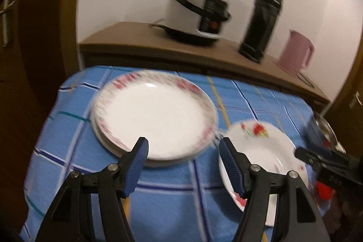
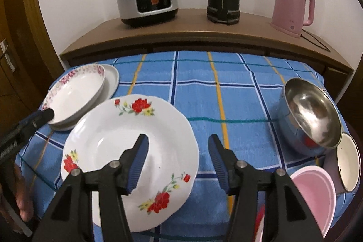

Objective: Organize plates and bowls
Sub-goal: 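Grasp the red-flower white plate rim with both tools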

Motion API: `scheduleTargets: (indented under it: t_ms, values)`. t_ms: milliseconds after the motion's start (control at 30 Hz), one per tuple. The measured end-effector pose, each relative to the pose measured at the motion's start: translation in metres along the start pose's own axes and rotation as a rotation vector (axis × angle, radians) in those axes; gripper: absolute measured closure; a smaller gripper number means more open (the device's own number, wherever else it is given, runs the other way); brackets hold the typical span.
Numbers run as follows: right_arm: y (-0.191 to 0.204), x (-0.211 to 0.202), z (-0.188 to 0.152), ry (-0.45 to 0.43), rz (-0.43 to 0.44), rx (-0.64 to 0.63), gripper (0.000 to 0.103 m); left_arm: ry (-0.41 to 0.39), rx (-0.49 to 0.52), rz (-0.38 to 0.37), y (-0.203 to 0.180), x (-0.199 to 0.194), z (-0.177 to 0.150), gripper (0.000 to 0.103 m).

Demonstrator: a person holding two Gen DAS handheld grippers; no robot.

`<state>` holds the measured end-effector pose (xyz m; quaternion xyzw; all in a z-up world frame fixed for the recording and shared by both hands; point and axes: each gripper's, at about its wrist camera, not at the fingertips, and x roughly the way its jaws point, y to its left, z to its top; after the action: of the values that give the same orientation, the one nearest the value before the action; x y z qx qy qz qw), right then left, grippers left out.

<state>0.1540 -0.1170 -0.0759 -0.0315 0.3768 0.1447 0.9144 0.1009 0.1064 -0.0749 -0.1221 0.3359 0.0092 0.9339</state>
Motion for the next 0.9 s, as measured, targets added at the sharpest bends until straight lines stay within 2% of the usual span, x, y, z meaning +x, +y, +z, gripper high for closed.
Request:
scheduleTargets:
  t_ms: [233, 400, 567, 700, 833, 900]
  values:
    - [0.004, 0.009, -0.006, 0.033, 0.013, -0.015, 0.050, 0.066, 0.056, -0.067, -0.025, 0.012, -0.013, 0.036]
    - [0.002, 0.016, -0.010, 0.048, 0.013, -0.010, 0.054, 0.089, 0.105, -0.073, -0.034, 0.018, -0.019, 0.036]
    - [0.004, 0.017, -0.012, 0.049, 0.002, -0.022, 0.056, 0.150, 0.165, -0.097, -0.044, 0.028, -0.022, 0.036]
    - [0.005, 0.018, -0.012, 0.042, 0.000, -0.038, 0.056, 0.195, 0.205, -0.091, -0.051, 0.035, -0.026, 0.066]
    - [0.007, 0.019, -0.014, 0.033, -0.003, -0.061, 0.057, 0.185, 0.230, -0.049, -0.055, 0.035, -0.029, 0.066]
    - [0.004, 0.018, -0.013, 0.029, 0.014, -0.049, 0.064, 0.176, 0.230, -0.035, -0.054, 0.034, -0.029, 0.066]
